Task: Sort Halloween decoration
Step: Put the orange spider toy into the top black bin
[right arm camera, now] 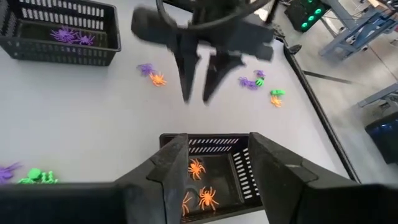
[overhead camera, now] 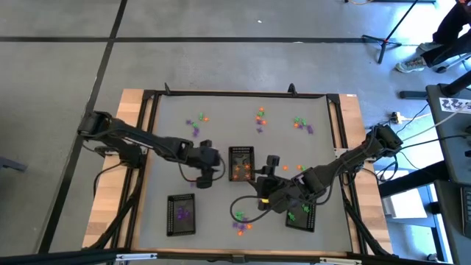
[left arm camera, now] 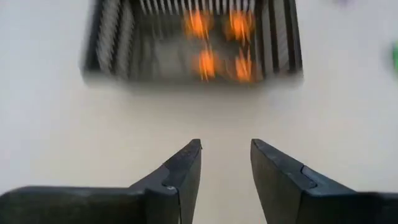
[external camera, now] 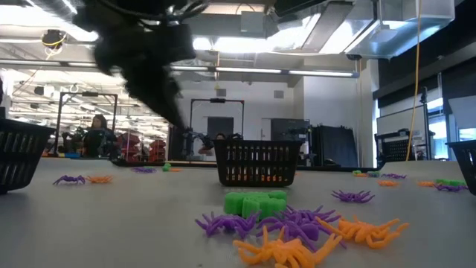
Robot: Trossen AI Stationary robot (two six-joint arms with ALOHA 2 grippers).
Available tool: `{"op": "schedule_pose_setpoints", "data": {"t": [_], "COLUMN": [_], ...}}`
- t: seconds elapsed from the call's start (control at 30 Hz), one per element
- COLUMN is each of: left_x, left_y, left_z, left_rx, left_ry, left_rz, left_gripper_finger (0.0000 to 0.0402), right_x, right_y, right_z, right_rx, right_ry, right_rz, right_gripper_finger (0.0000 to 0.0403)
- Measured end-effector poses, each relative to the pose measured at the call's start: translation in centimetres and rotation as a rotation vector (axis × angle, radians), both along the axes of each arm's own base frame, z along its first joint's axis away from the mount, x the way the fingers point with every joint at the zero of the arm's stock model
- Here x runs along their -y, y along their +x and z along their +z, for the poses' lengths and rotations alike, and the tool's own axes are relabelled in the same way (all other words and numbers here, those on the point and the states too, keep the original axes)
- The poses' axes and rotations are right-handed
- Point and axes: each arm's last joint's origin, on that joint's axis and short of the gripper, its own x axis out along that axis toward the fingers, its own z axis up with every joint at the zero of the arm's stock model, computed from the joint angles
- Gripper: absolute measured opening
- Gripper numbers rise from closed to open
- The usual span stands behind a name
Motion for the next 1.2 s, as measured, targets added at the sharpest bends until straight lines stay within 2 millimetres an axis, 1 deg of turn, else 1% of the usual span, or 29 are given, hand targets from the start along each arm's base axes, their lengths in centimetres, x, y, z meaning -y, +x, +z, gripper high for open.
{"op": "schedule_pose_setpoints", "data": {"t": [0.17, 0.33, 0.5, 0.7, 1.03, 1.2], "left_x": [1.4, 2.8, 3.2, 2.6, 1.6, 1.4], "left_y": [-2.3, -3.3, -3.1, -2.5, -1.6, -1.4], "left_z": [-0.3, -0.6, -0.8, -2.3, -4.8, -5.3], "left_rx": [-0.182, -0.261, -0.248, -0.305, -0.413, -0.429], "left_ry": [-0.058, -0.07, -0.079, -0.075, -0.128, -0.118], "left_rz": [0.026, 0.036, 0.052, 0.09, 0.117, 0.125], "left_gripper_finger": [0.0129, 0.0129, 0.0129, 0.0129, 0.0129, 0.0129], "right_x": [0.0, 0.0, 0.0, 0.0, 0.0, 0.0], "right_y": [0.0, 0.0, 0.0, 0.0, 0.0, 0.0], "right_z": [0.0, 0.1, 0.1, 0.1, 0.1, 0.1], "right_rx": [0.001, 0.008, 0.011, 0.016, 0.014, 0.013], "right_ry": [0.001, 0.005, 0.01, 0.023, 0.022, 0.022], "right_rz": [0.0, -0.001, -0.002, -0.011, -0.011, -0.011], "right_gripper_finger": [0.0165, 0.0165, 0.0165, 0.0165, 0.0165, 0.0165]}}
